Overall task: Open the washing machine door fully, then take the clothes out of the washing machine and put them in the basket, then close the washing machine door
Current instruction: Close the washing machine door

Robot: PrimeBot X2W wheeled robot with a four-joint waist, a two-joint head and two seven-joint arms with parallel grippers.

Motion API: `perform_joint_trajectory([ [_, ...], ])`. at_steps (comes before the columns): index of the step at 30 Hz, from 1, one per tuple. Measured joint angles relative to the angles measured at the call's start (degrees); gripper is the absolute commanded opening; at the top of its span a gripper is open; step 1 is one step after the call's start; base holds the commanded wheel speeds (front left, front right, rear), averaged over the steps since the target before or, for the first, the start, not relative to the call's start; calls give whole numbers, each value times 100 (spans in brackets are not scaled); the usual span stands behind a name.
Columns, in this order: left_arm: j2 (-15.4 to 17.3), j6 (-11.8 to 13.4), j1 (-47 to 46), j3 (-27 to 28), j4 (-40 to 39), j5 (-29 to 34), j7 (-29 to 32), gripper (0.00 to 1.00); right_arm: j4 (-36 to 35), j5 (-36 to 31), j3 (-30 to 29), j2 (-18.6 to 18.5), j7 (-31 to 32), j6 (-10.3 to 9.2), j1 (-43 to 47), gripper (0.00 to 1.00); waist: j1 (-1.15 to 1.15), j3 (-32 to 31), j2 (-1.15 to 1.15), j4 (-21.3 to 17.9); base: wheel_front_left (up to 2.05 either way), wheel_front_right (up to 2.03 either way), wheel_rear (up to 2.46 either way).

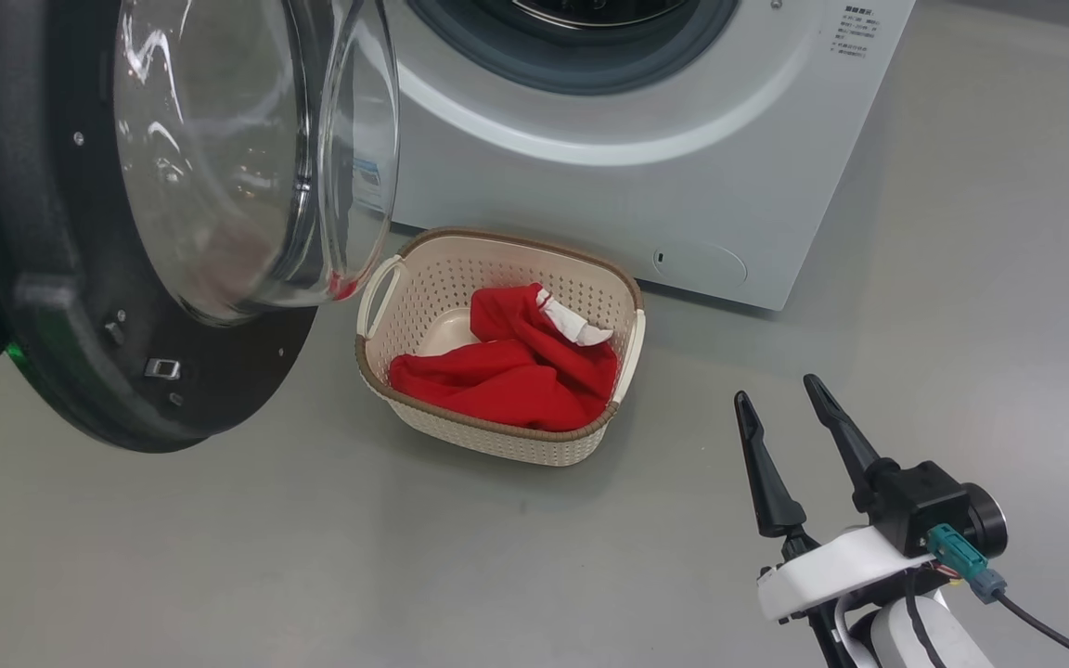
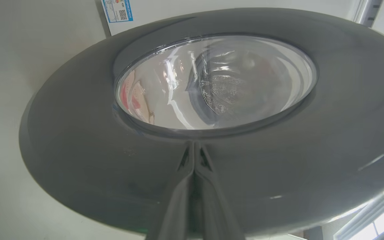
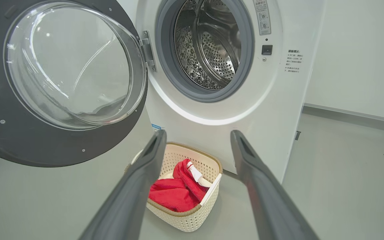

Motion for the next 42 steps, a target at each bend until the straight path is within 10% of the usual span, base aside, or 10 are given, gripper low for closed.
perform_joint_trajectory([
  [15,-303,-168,376,16,-444,-83,80,0,33,11,34,12,-16,-4,75,100,0,-112,0,14,0,0,0],
  [42,98,-536,2876,-2106,-3799,2649,-4240,0,30,53,-37,25,-18,-137,168,100,0,-205,0,296,0,0,0],
])
